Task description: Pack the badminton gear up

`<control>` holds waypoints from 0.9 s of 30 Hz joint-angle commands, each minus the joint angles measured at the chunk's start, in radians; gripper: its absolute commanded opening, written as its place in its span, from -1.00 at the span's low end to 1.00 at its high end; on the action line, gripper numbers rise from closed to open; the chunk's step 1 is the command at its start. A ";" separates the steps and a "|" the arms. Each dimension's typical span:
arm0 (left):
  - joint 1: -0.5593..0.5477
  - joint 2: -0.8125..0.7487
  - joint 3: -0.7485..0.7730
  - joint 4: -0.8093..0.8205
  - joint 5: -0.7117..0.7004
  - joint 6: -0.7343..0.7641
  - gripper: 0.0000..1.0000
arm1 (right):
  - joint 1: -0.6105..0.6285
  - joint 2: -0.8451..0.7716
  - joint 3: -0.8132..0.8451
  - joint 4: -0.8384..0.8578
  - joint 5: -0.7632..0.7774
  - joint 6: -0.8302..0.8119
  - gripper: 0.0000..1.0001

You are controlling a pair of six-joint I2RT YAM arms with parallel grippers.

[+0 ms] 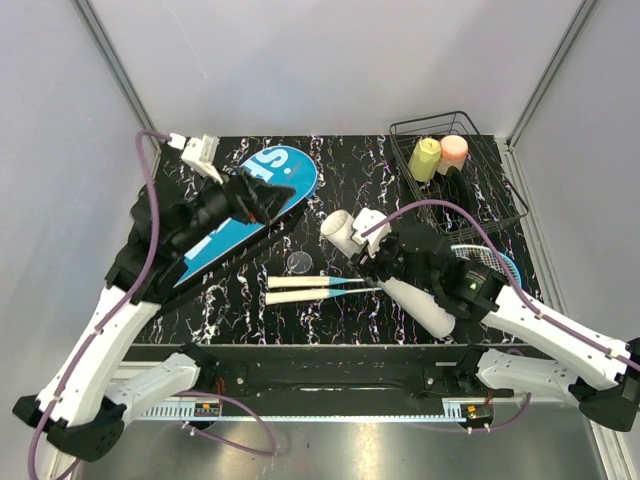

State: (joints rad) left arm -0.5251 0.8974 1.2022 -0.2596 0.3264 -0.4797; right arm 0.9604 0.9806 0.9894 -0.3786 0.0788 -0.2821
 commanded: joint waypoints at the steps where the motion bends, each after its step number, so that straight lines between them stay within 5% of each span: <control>1: 0.023 0.188 0.108 -0.386 -0.506 -0.080 0.90 | 0.006 -0.045 -0.001 0.070 0.131 0.047 -0.49; 3: 0.020 0.285 0.141 -0.484 -0.535 -0.085 0.78 | 0.006 -0.063 -0.005 0.069 0.153 0.058 -0.48; 10: -0.075 0.481 0.080 -0.443 -0.616 -0.140 0.48 | 0.008 -0.099 -0.017 0.060 0.170 0.063 -0.44; 15: -0.144 0.708 0.106 -0.422 -0.629 -0.169 0.02 | 0.008 -0.115 -0.021 0.047 0.159 0.070 -0.44; 27: -0.190 0.977 0.152 -0.352 -0.587 -0.240 0.01 | 0.006 -0.157 -0.037 0.027 0.157 0.073 -0.44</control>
State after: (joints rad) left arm -0.7078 1.8503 1.2968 -0.6689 -0.2462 -0.6872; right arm 0.9611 0.8516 0.9527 -0.3916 0.2195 -0.2157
